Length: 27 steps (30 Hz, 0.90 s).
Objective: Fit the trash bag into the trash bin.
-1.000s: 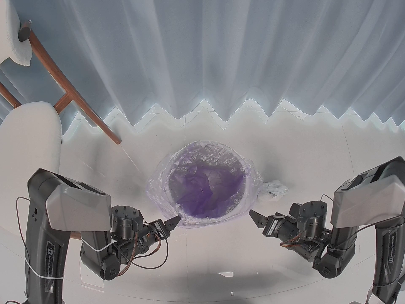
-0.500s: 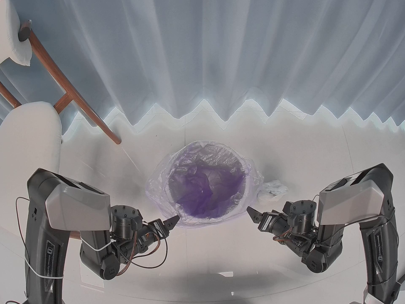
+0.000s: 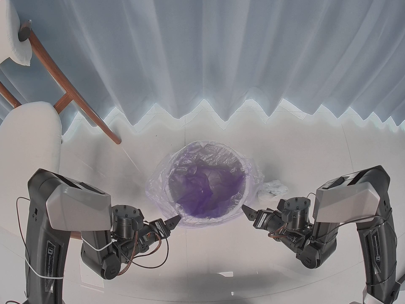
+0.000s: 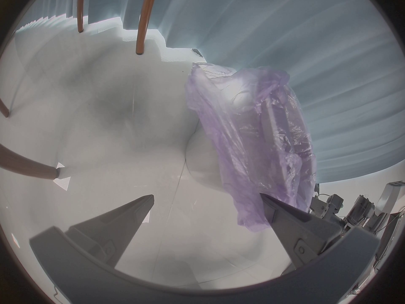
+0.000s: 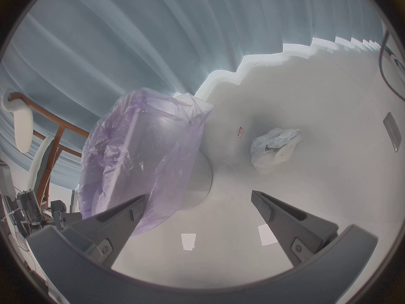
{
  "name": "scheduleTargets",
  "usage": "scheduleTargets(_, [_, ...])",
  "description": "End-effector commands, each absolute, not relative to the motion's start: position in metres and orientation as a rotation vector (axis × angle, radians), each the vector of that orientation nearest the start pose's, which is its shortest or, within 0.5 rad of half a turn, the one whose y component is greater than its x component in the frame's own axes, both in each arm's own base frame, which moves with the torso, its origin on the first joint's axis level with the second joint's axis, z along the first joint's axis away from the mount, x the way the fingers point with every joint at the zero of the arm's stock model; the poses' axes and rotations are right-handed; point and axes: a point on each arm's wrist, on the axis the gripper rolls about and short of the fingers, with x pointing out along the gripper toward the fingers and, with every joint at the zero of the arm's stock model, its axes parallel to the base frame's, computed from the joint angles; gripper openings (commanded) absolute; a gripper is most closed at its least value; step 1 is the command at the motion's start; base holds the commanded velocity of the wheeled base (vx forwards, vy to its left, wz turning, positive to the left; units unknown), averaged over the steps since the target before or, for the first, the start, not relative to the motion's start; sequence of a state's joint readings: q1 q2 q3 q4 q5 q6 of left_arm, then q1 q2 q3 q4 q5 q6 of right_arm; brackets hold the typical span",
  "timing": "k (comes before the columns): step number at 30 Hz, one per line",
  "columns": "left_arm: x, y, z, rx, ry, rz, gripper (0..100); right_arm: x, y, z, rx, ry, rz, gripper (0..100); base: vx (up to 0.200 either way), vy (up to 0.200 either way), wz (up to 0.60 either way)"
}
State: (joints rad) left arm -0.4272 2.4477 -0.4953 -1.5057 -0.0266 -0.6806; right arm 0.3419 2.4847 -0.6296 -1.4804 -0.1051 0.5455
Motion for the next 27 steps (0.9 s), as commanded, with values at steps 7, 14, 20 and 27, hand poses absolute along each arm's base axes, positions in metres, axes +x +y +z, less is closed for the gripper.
scheduleTargets(7, [0.314,-0.132,-0.053,-0.428,0.573,-0.285,100,0.36,0.111,-0.062,0.399,0.464,0.099,100,0.0,0.0,0.0])
scheduleTargets(14, [0.332,-0.137,-0.057,-0.388,0.586,-0.277,100,0.374,0.111,-0.07,0.376,0.493,0.09,100,0.0,0.0,0.0])
scheduleTargets(20, [0.345,-0.139,-0.057,-0.382,0.615,-0.256,100,0.388,0.11,-0.072,0.376,0.498,0.078,100,0.0,0.0,0.0])
scheduleTargets(27, [0.367,-0.141,-0.052,-0.378,0.631,-0.232,100,0.402,0.107,-0.071,0.374,0.523,0.053,100,0.0,0.0,0.0])
